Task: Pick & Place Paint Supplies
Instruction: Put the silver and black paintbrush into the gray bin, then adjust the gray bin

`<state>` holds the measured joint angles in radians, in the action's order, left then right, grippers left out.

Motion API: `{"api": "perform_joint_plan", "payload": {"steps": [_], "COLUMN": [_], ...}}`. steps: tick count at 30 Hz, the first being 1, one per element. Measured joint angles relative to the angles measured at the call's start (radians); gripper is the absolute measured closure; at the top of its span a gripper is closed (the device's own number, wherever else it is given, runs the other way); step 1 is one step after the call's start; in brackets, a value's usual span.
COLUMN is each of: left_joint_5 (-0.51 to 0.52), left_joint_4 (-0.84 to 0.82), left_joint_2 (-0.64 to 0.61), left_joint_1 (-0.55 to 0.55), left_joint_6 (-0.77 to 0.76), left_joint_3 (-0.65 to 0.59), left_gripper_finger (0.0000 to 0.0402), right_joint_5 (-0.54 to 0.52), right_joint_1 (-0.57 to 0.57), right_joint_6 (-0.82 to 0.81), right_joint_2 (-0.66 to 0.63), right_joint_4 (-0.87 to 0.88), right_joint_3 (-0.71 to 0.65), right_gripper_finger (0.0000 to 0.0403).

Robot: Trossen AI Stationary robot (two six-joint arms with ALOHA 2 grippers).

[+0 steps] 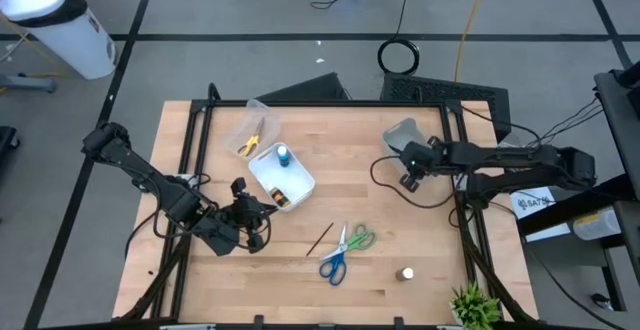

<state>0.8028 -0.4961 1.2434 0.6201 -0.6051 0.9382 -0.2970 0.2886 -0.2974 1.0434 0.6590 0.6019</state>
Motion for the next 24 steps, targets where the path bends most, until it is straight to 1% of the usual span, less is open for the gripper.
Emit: {"api": "perform_joint_plan", "payload": {"steps": [3, 6, 8, 10, 11, 14, 15, 16, 17, 20, 24], "left_joint_5": [0.000, 0.000, 0.000, -0.002, -0.009, -0.017, -0.017, -0.017, -0.017, -0.017, -0.018], "left_joint_4": [0.000, 0.000, 0.000, -0.001, 0.000, -0.001, 0.000, -0.001, -0.001, -0.001, 0.000], "left_joint_2": [0.000, 0.000, 0.000, 0.000, 0.000, 0.000, 0.000, 0.000, 0.000, 0.000, 0.000], "left_joint_1": [0.000, 0.000, 0.000, 0.000, 0.000, 0.000, 0.000, 0.000, 0.000, 0.000, 0.000], "left_joint_6": [-0.017, -0.026, -0.027, -0.029, -0.029, -0.028, -0.028, -0.025, -0.025, -0.025, -0.025], "left_joint_3": [0.000, 0.000, 0.000, 0.000, 0.000, 0.000, 0.000, 0.000, 0.000, 0.000, 0.000], "left_gripper_finger": [0.0364, 0.0364, 0.0364, 0.0364, 0.0364, 0.0364, 0.0364, 0.0364, 0.0364, 0.0364, 0.0364], "right_joint_5": [0.064, 0.093, 0.092, 0.082, 0.055, -0.098, -0.122, -0.121, -0.099, -0.050, -0.094], "right_joint_1": [0.029, 0.030, 0.025, 0.025, 0.028, 0.033, 0.033, 0.037, 0.038, 0.039, 0.040], "right_joint_6": [0.003, -0.005, -0.010, -0.051, -0.074, -0.193, -0.247, -0.294, -0.335, -0.400, -0.377], "right_joint_2": [-0.027, -0.080, -0.117, -0.147, -0.158, -0.181, -0.185, -0.186, -0.186, -0.176, -0.156], "right_joint_4": [0.020, 0.038, 0.066, 0.163, 0.232, 0.476, 0.548, 0.611, 0.654, 0.729, 0.676], "right_joint_3": [0.068, 0.135, 0.147, 0.174, 0.192, 0.217, 0.215, 0.210, 0.202, 0.157, 0.101], "right_gripper_finger": [0.0270, 0.0225, 0.0202, 0.0190, 0.0188, 0.0198, 0.0204, 0.0211, 0.0218, 0.0239, 0.0260]}}
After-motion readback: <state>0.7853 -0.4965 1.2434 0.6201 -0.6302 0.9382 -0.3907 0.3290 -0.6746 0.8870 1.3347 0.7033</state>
